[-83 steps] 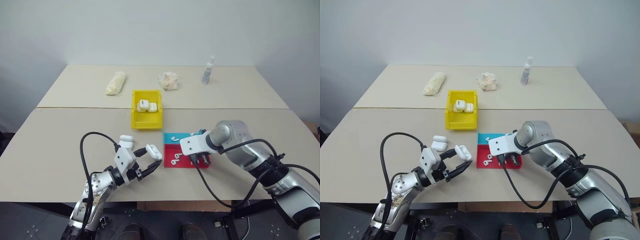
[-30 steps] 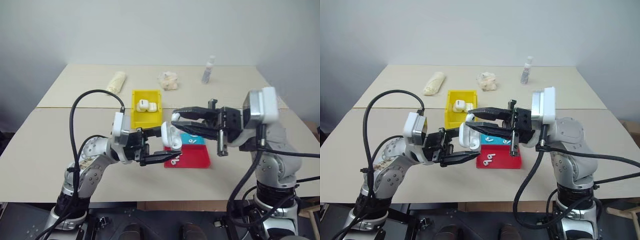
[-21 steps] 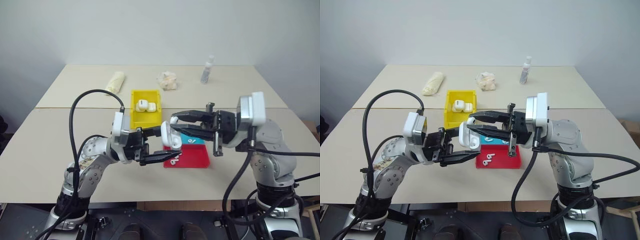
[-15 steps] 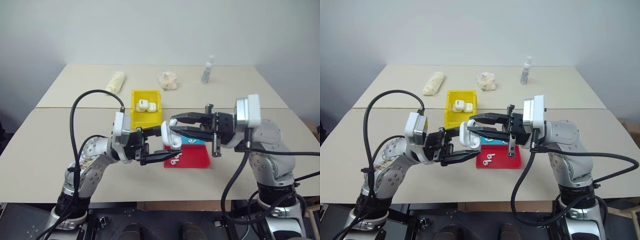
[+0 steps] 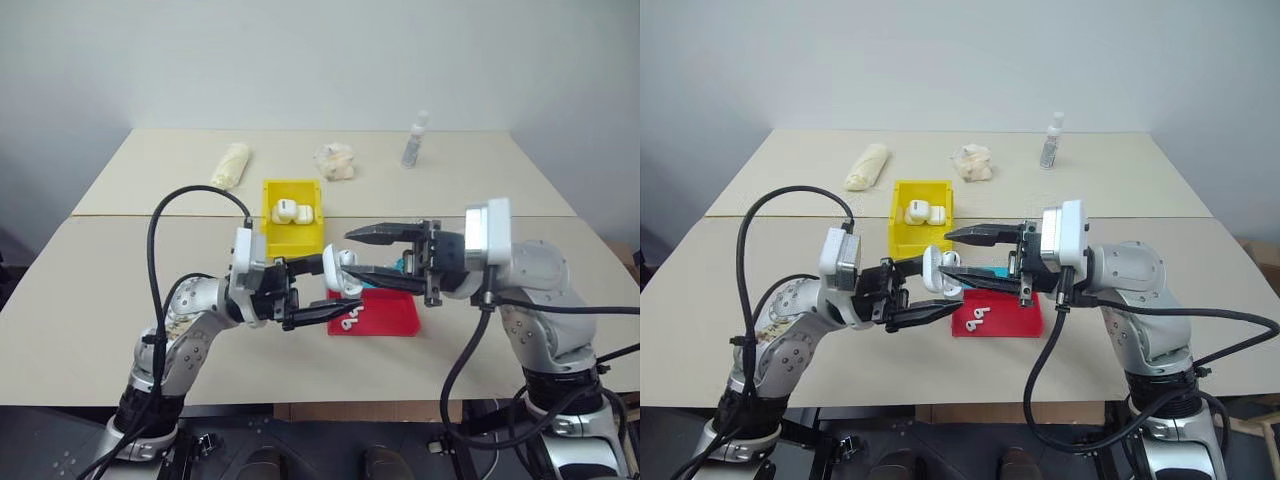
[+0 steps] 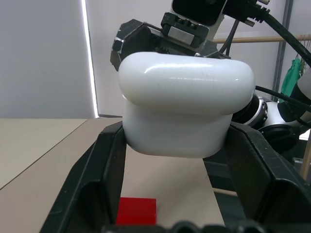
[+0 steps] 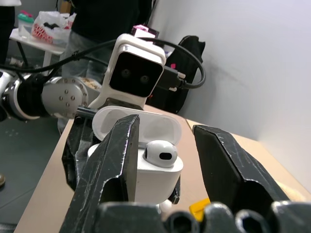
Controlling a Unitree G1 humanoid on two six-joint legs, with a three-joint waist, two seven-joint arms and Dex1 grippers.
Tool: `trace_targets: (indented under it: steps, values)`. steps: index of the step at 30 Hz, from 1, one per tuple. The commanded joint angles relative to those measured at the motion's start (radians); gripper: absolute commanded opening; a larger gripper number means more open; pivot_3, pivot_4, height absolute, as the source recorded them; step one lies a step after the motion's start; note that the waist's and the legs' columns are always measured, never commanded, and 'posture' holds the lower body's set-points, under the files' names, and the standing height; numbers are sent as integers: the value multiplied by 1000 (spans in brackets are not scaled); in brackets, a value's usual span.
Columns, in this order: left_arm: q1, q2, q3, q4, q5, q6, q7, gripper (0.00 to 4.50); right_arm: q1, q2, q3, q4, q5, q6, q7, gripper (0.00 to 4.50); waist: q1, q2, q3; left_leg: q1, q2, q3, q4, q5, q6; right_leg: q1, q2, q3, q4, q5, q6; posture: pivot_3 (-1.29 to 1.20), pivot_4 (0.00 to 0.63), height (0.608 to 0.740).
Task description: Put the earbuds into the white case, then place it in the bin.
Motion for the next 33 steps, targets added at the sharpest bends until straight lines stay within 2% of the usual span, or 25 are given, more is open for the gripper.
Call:
trace_targets:
  steps: [1,3,7,12,17,20,27,33]
  values:
    - [55,41,-15,46,108,-115,-40,2742,-26,-89,-40,12,16,17,46,2288,0,0,0,0,0,0,0,0,0,0,0,0,0,0,0,0,150,740]
    - [95,57,-18,92,160,-174,-51,2742,-66,-155,-37,48,-11,58,43,2288,-2,0,0,1,0,1,0,0,0,0,0,1,0,0,0,0,150,740]
    - [171,78,-10,118,211,-221,-42,2742,-205,-286,94,170,-187,175,27,2288,-1,1,0,1,1,1,-1,0,0,-2,0,1,1,0,-1,0,150,740]
    - [245,94,-4,100,243,-239,-13,2742,-385,-318,316,363,-432,164,97,2288,-3,1,0,0,1,2,-1,0,0,-2,0,1,0,-1,-1,0,150,740]
    - [278,84,-8,83,261,-252,24,2742,-575,-244,495,622,-615,94,206,2288,-2,2,1,-3,1,3,-1,0,0,-6,0,2,1,0,-1,0,150,740]
    - [292,77,-15,67,271,-247,47,2742,-639,-186,558,747,-693,12,237,2288,-2,2,1,-5,1,3,-1,0,0,-8,0,2,1,0,-1,0,150,740]
    - [315,77,-25,37,275,-241,78,2742,-682,-70,660,935,-848,-155,256,2288,-2,2,1,-11,1,4,0,1,-1,-16,0,3,5,0,-1,0,150,740]
    - [319,76,-26,20,273,-233,103,2742,-702,-1,698,1100,-967,-298,186,2288,-3,2,1,-10,0,5,-1,1,-1,-17,0,3,5,0,-1,0,150,740]
